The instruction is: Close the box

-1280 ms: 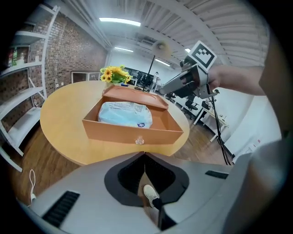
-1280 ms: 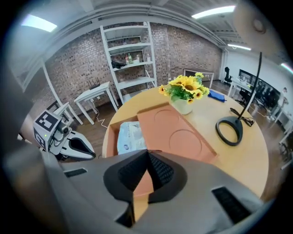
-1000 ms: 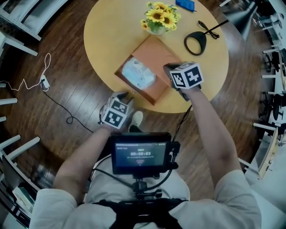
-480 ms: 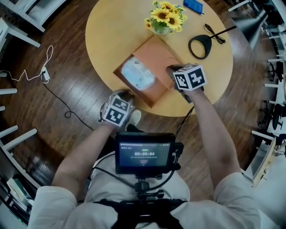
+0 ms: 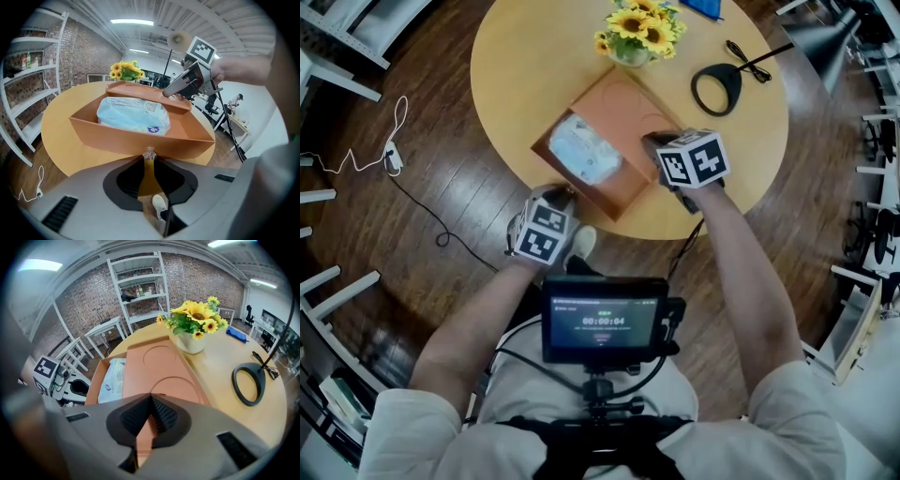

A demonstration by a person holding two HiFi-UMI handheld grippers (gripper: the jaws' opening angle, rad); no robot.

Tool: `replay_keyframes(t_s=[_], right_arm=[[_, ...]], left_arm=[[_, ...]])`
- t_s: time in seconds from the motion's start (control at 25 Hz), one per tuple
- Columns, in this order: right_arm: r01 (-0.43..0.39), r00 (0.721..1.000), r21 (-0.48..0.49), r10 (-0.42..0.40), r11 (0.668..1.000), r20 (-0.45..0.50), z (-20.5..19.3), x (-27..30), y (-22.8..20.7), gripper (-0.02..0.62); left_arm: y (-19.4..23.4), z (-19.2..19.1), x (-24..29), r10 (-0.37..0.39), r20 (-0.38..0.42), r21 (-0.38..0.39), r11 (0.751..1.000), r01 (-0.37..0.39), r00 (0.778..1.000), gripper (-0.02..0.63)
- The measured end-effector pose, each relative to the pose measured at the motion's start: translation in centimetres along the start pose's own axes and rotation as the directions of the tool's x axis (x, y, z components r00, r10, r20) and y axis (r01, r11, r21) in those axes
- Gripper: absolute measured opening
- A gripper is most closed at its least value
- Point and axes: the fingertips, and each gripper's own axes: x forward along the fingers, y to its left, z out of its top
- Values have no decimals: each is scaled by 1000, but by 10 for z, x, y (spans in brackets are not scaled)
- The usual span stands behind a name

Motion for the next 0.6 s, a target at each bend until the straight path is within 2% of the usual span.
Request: replay_keyframes(t_s=[0.6], right_arm=[[-26,999,3,26,1000,-18,-1,-1,12,0]], left_arm=[[-3,36,34,-39,-12,54,998,39,999,66]])
